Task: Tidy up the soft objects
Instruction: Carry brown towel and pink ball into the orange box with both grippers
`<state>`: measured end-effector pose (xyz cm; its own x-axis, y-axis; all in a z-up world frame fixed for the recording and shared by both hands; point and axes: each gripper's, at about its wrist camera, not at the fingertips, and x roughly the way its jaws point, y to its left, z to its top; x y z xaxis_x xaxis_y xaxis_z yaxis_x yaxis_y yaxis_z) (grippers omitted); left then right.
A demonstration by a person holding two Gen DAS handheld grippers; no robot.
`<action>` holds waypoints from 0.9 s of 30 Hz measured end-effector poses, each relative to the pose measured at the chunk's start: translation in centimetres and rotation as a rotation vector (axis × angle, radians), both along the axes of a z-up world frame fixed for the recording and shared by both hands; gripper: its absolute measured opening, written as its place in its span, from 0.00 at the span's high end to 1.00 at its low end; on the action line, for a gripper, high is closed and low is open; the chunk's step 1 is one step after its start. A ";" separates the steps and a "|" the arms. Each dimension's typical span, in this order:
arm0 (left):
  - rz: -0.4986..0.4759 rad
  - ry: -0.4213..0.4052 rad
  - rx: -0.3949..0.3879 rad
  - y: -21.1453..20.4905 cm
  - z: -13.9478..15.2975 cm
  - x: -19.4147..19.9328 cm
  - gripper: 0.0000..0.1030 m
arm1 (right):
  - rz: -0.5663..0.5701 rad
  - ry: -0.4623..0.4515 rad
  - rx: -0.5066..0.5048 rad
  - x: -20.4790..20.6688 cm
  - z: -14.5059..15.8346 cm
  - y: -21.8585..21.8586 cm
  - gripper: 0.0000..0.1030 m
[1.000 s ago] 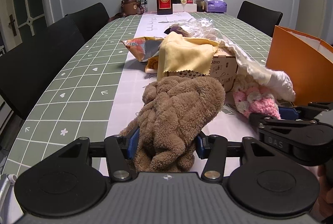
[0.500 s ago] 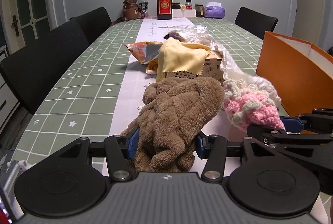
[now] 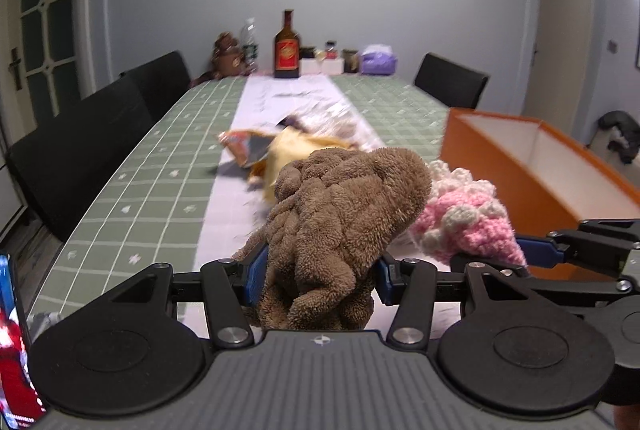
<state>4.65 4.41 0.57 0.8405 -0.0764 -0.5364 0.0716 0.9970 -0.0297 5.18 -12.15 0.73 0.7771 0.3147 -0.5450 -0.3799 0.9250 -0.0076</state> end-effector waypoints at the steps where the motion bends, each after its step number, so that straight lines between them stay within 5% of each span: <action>1: -0.016 -0.007 -0.003 -0.4 0.5 0.0 0.42 | -0.003 -0.006 -0.001 -0.2 0.3 -0.5 0.70; 15: -0.295 -0.055 0.000 -10.3 6.3 3.9 0.42 | -0.118 -0.015 -0.094 1.6 4.2 -10.8 0.69; 22: -0.402 0.080 -0.049 -15.7 6.8 9.1 0.42 | -0.112 0.104 -0.143 6.2 4.4 -15.7 0.69; 27: -0.394 0.181 -0.027 -19.4 5.7 13.1 0.42 | -0.094 0.202 -0.178 10.5 3.4 -18.6 0.69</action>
<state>17.71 -14.96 6.23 0.6370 -0.3888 -0.6656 0.4379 0.8931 -0.1026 15.65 -30.79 4.14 0.6680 0.1320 -0.7324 -0.3034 0.9470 -0.1060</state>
